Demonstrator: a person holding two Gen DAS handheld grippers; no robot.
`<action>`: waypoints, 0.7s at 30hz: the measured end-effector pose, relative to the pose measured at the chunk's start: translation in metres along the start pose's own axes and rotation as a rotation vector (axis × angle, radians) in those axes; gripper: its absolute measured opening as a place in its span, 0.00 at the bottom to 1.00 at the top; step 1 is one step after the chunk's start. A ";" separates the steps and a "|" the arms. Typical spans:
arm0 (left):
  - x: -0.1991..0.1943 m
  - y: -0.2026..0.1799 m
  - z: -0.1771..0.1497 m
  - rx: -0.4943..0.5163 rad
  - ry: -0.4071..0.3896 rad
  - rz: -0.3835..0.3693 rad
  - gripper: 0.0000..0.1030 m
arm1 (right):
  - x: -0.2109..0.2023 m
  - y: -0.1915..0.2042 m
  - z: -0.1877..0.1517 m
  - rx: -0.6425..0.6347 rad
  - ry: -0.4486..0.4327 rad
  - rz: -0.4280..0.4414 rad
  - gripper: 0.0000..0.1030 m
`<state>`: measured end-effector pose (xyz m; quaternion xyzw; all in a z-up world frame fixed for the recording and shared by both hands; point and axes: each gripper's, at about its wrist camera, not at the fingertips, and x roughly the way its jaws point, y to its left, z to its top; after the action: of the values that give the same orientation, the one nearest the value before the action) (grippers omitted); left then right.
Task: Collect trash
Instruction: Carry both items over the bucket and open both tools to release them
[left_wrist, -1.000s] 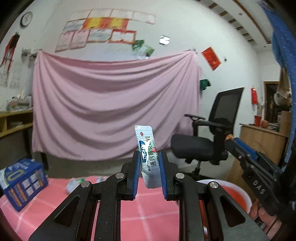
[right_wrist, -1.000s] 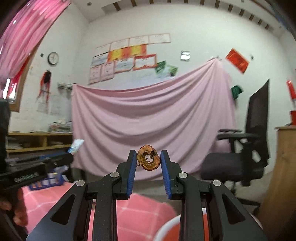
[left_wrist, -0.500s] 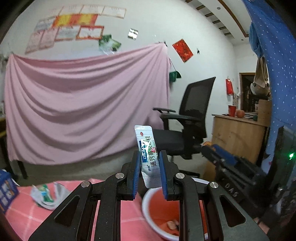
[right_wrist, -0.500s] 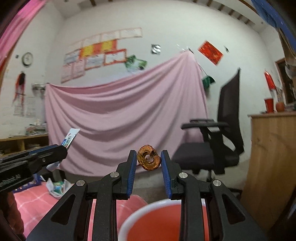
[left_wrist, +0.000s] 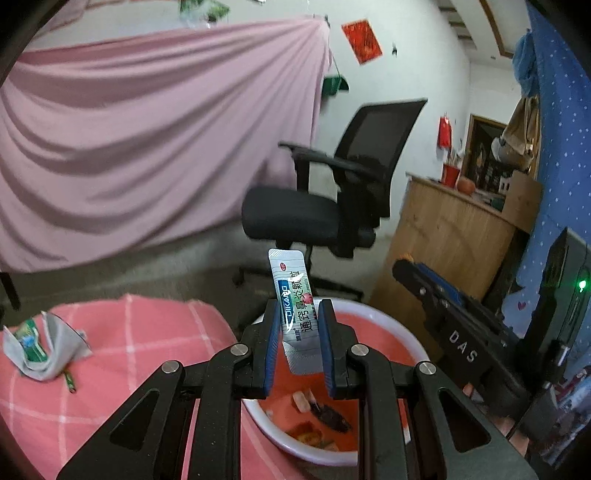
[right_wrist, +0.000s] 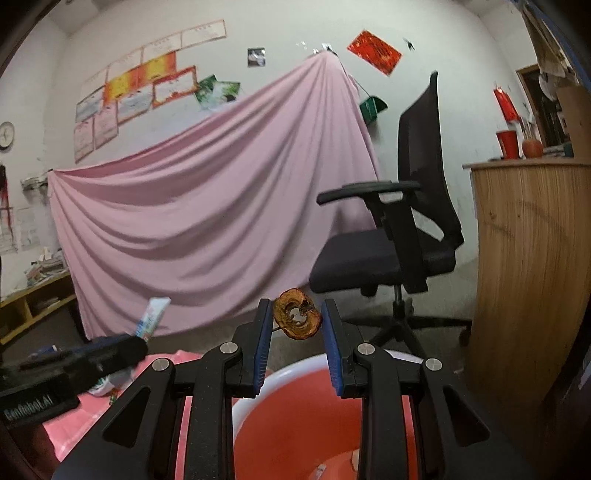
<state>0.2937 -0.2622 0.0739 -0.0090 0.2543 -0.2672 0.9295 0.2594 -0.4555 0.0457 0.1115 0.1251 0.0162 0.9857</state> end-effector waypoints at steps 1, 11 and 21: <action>0.004 0.000 0.000 -0.004 0.016 -0.002 0.16 | 0.002 -0.001 0.000 0.001 0.010 -0.002 0.24; 0.017 0.007 -0.001 -0.040 0.098 -0.052 0.17 | 0.013 -0.004 -0.006 0.013 0.087 -0.022 0.24; 0.022 0.011 -0.006 -0.032 0.133 -0.029 0.19 | 0.021 -0.009 -0.008 0.037 0.136 -0.035 0.35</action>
<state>0.3124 -0.2631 0.0571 -0.0096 0.3196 -0.2767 0.9062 0.2778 -0.4614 0.0310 0.1263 0.1942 0.0040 0.9728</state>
